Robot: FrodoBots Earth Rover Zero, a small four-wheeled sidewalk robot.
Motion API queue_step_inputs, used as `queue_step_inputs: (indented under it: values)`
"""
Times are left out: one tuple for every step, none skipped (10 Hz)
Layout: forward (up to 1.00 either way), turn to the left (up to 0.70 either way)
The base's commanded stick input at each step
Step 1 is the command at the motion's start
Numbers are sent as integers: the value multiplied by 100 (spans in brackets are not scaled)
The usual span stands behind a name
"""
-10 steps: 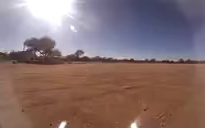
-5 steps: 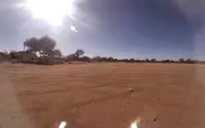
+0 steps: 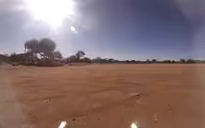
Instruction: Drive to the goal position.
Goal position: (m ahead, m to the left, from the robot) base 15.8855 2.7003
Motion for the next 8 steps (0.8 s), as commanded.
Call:
queue_step_inputs:
  values:
    - [50, 0]
    - [50, 0]
    - [50, 0]
    - [50, 0]
    - [50, 0]
    - [50, 0]
    - [50, 0]
    - [50, 0]
